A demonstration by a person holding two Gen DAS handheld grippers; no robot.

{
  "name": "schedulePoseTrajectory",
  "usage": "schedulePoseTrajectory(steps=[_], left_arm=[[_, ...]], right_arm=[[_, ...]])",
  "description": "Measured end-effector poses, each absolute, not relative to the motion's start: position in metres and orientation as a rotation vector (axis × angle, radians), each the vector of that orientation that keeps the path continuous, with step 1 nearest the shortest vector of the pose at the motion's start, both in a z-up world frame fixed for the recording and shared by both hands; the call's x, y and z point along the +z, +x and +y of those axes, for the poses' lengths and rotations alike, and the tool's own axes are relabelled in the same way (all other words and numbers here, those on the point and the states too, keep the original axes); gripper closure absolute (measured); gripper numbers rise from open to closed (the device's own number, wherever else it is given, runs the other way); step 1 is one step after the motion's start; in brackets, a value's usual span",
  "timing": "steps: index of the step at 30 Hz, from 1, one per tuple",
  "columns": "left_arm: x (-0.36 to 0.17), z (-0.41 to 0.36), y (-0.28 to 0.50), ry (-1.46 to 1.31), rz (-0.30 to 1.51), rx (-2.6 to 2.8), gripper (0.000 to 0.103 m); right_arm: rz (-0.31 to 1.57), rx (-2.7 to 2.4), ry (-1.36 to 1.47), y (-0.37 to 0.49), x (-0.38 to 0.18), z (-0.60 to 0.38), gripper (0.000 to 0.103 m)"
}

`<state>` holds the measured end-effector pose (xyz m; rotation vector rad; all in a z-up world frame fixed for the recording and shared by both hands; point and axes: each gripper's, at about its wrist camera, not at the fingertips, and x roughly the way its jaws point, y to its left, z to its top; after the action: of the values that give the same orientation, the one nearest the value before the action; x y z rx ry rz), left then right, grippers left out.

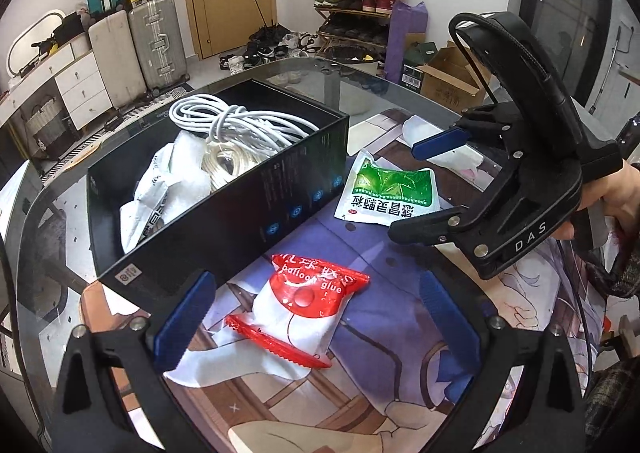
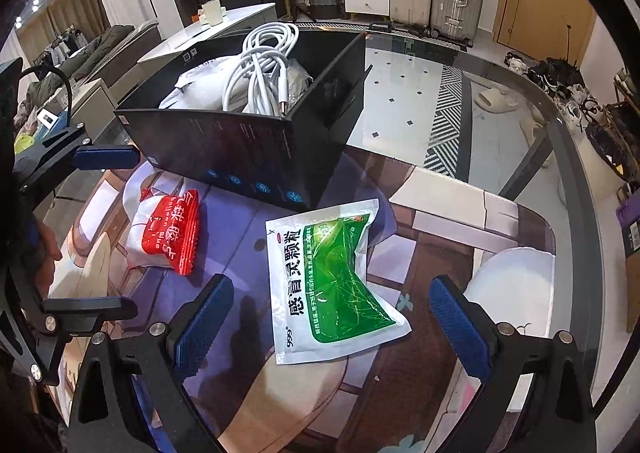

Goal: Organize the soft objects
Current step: 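Reach the left tool to the red balloon glue packet while the right tool reaches the green packet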

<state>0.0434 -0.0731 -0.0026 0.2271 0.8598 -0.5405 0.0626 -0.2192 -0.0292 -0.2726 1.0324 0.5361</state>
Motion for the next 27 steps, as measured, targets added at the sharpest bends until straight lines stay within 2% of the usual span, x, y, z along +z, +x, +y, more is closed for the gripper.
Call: schedulePoseTrajectory(steps=[27], left_arm=[[-0.036, -0.082, 0.06, 0.256, 0.947, -0.571, 0.001]], right_arm=[[0.988, 0.536, -0.327, 0.06, -0.046, -0.213, 0.001]])
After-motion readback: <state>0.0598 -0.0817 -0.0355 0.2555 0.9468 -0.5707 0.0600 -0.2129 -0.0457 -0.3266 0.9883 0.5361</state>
